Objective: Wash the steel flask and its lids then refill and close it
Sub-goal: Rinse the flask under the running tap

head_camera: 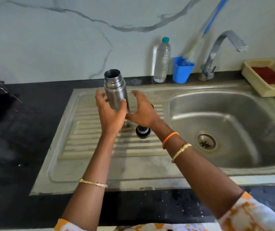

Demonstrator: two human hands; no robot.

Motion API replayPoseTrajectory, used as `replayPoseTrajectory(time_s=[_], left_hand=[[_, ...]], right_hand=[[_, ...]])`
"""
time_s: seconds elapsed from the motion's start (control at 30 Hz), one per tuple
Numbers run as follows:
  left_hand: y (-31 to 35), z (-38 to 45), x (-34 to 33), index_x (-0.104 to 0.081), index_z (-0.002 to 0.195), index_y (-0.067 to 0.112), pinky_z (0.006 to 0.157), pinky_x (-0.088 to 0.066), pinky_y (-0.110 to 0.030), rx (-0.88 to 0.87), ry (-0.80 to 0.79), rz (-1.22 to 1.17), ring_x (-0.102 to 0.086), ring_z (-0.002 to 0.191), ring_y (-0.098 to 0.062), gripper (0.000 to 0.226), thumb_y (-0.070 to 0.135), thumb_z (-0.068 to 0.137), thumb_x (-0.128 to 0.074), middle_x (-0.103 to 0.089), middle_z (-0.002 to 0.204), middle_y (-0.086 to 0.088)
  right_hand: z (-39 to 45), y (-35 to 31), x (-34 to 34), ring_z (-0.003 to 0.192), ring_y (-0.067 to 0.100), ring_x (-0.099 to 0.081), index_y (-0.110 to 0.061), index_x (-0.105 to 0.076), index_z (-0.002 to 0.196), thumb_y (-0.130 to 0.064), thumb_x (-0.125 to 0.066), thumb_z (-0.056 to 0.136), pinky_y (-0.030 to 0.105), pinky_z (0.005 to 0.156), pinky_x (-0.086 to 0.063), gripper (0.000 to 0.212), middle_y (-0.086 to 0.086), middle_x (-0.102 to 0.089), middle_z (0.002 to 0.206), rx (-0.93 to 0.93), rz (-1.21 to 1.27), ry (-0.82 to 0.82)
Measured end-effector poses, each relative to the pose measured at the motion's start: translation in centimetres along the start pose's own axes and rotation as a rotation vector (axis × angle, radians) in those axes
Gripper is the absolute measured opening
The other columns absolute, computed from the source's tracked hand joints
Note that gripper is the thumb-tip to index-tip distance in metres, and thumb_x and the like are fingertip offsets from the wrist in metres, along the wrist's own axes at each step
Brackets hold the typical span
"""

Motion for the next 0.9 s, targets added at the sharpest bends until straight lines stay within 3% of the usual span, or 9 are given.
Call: replayPoseTrajectory(time_s=[0.07,0.2,0.3,0.43,0.53,0.63,0.7,0.77,0.9], left_hand=[[-0.1,0.9,0.1,-0.028,0.145,0.016,0.09,-0.045,-0.026,0.0,-0.062,-0.004,-0.051,0.105,-0.006,0.071,0.022,0.086,-0.067,-0.049,0.125,0.006],[0.0,2.1,0.7,-0.036,0.139,0.019,0.094,-0.05,-0.033,-0.032,-0.064,-0.003,-0.054,0.108,-0.009,0.066,0.024,0.083,-0.071,-0.05,0.118,0.01],[1.6,2.5,0.9,-0.033,0.14,0.027,0.095,-0.051,-0.041,-0.084,-0.079,-0.013,-0.055,0.11,-0.011,0.073,0.032,0.08,-0.074,-0.051,0.122,0.01],[7.9,3.0,0.4,-0.025,0.145,0.03,0.088,-0.05,-0.025,-0.275,-0.117,-0.004,-0.056,0.111,-0.009,0.086,0.038,0.077,-0.076,-0.049,0.127,0.009],[13.3,2.4,-1.3,-0.017,0.147,0.036,0.091,-0.051,-0.028,-0.421,-0.191,-0.038,-0.051,0.119,-0.007,0.093,0.036,0.076,-0.078,-0.043,0.139,0.006],[16.8,1.1,-4.3,-0.032,0.135,0.041,0.081,-0.054,-0.024,-0.502,-0.275,-0.12,-0.056,0.111,-0.005,0.074,0.031,0.078,-0.077,-0.048,0.132,0.011],[17.3,0.5,-7.1,-0.049,0.104,0.038,0.071,-0.055,-0.022,-0.457,-0.303,-0.14,-0.065,0.089,-0.007,0.036,0.034,0.08,-0.076,-0.059,0.11,0.014],[15.7,0.2,-10.8,-0.053,0.082,0.031,0.065,-0.051,-0.019,-0.353,-0.373,-0.067,-0.065,0.071,-0.01,0.022,0.038,0.081,-0.074,-0.065,0.086,0.011],[10.6,-2.1,-20.1,-0.068,0.09,0.028,0.075,-0.06,-0.035,0.042,-0.771,-0.069,-0.069,0.09,-0.013,0.021,0.047,0.08,-0.072,-0.071,0.092,0.005]], right_hand=[[1.5,-0.1,-2.2,0.123,0.03,-0.046,-0.005,-0.027,0.141,-0.024,-0.083,0.067,0.036,0.099,-0.042,0.095,0.017,-0.044,0.137,0.007,-0.016,-0.048],[2.6,0.6,-3.1,0.092,0.025,-0.063,-0.008,-0.043,0.124,-0.022,-0.08,0.069,0.036,0.075,-0.051,0.067,0.01,-0.065,0.108,-0.028,0.08,0.07],[2.4,-0.1,-1.4,0.085,0.016,-0.063,-0.011,-0.05,0.119,-0.022,-0.081,0.067,0.032,0.077,-0.053,0.061,0.003,-0.067,0.1,-0.017,0.216,0.151],[1.8,-2.4,3.6,0.088,0.009,-0.064,-0.018,-0.051,0.115,-0.021,-0.082,0.068,0.024,0.077,-0.054,0.056,-0.003,-0.065,0.101,0.051,0.386,0.208],[0.3,-2.1,8.7,0.09,0.008,-0.065,-0.029,-0.049,0.113,-0.026,-0.085,0.063,0.026,0.077,-0.056,0.061,-0.007,-0.064,0.102,0.061,0.419,0.215],[-2.1,0.7,13.7,0.09,0.014,-0.066,-0.031,-0.05,0.12,-0.024,-0.086,0.059,0.029,0.075,-0.057,0.072,-0.005,-0.063,0.104,-0.003,0.348,0.209],[-4.0,3.5,16.7,0.09,0.012,-0.064,-0.035,-0.051,0.12,-0.025,-0.086,0.057,0.026,0.074,-0.054,0.073,-0.01,-0.061,0.104,-0.054,0.223,0.182],[-5.6,6.7,18.7,0.093,0.011,-0.062,-0.037,-0.05,0.12,-0.02,-0.087,0.06,0.021,0.076,-0.051,0.073,-0.013,-0.06,0.105,-0.121,0.082,0.136],[-7.3,12.7,20.9,0.1,0.012,-0.056,-0.029,-0.048,0.13,-0.023,-0.086,0.062,0.022,0.083,-0.047,0.078,-0.009,-0.055,0.113,-0.189,-0.089,-0.028]])
Point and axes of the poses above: each hand's wrist, its own z-axis towards the middle knuckle, its own x-axis out of the back of the hand, y = z × x, the point moved 9 cm from there along z, towards the middle knuckle
